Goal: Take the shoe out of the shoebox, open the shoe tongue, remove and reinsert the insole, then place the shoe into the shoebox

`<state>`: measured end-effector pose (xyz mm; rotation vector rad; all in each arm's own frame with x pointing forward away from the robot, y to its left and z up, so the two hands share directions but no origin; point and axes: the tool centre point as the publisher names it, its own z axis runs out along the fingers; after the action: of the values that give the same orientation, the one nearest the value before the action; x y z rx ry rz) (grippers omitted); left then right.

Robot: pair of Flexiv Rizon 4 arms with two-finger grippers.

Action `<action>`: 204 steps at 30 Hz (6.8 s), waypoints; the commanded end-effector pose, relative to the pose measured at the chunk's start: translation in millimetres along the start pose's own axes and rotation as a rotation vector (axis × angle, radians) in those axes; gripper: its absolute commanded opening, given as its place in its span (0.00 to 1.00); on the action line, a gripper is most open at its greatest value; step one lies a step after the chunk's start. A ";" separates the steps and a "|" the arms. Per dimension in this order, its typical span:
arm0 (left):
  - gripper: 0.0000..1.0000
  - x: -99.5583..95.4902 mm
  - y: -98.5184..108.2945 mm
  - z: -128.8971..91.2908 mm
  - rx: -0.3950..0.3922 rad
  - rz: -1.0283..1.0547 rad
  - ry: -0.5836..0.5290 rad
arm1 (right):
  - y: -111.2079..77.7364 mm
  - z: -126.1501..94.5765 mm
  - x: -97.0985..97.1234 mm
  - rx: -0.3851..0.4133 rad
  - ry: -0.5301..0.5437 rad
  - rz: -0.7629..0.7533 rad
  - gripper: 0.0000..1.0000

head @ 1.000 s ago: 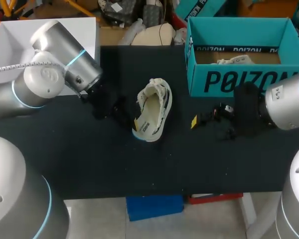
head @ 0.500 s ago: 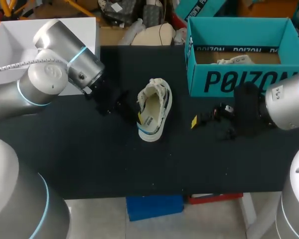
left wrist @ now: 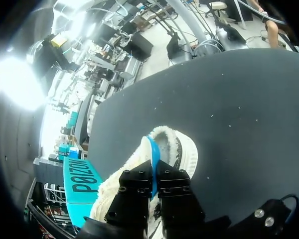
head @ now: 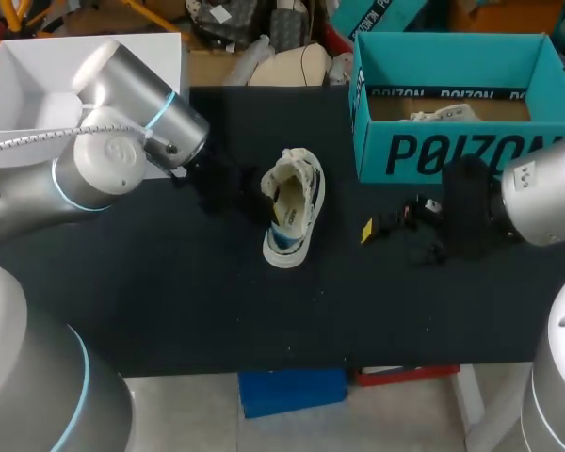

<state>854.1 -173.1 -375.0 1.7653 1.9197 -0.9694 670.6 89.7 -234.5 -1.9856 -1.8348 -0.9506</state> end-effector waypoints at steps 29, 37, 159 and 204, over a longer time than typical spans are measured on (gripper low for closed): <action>0.00 5.0 0.5 19.9 -0.070 0.089 0.285 | 0.1 0.1 1.0 0.001 -0.002 0.001 1.00; 0.00 18.4 -2.9 37.9 -0.015 0.079 0.380 | 0.1 0.1 1.0 0.001 -0.002 0.001 1.00; 0.00 -25.3 -22.1 -67.9 -0.070 -0.117 0.449 | 0.1 0.1 1.0 0.001 -0.002 0.001 1.00; 1.00 49.2 -20.5 -170.4 -0.176 -1.283 -0.297 | 0.1 0.1 1.0 0.001 -0.002 0.001 1.00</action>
<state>863.9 -40.2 -284.2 1.0226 2.8040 -1.0080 670.5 89.5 -234.2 -1.9853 -1.8351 -0.9499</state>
